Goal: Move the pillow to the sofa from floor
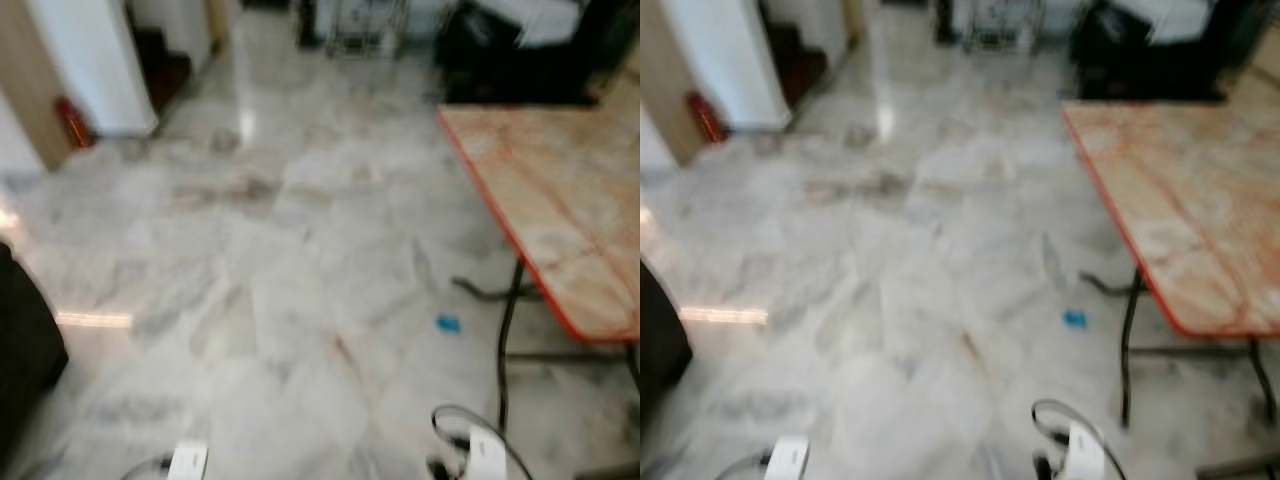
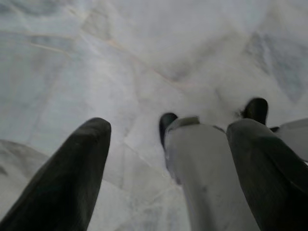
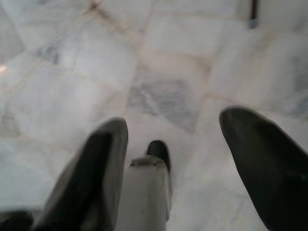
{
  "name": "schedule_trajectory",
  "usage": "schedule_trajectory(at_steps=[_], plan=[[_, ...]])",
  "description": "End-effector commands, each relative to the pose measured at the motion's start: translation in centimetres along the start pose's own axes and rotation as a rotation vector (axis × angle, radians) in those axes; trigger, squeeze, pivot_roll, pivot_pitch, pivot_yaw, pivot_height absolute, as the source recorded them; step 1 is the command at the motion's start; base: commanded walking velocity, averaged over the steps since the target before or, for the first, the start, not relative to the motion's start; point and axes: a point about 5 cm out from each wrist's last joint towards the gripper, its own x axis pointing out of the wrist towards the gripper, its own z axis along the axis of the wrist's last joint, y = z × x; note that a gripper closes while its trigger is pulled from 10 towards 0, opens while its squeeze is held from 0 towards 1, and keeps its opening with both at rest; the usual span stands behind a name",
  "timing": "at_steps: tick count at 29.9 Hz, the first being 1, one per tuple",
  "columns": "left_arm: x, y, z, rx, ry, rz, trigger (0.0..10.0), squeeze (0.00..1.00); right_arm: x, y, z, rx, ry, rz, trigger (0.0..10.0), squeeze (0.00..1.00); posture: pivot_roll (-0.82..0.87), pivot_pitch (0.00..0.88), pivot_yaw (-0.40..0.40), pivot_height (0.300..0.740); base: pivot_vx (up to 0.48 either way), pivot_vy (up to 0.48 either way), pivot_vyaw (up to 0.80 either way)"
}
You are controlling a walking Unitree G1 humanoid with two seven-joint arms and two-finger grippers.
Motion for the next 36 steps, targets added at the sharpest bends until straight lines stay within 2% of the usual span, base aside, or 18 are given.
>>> schedule_trajectory(at_steps=[1, 16, 36], plan=[[-0.05, 0.02, -0.37, 0.004, 0.016, -0.004, 10.0, 0.0, 0.05, 0.17, 0.1, -0.001, -0.001, 0.004, 10.0, 0.0, -0.05, 0.0, -0.049, 0.732, -0.345, 0.0, 0.0], [-0.06, 0.14, -0.36, 0.002, 0.017, 0.0, 10.0, 0.0, -0.13, 0.02, -0.73, 0.005, 0.022, -0.001, 10.0, 0.0, -0.04, 0.0, -0.048, 0.732, -0.345, 0.0, 0.0], [-0.04, 0.15, -0.29, 0.006, 0.018, -0.001, 10.0, 0.0, 0.08, 0.3, 0.02, 0.003, 0.013, 0.006, 10.0, 0.0, -0.04, 0.0, -0.046, 0.732, -0.324, 0.0, 0.0]])
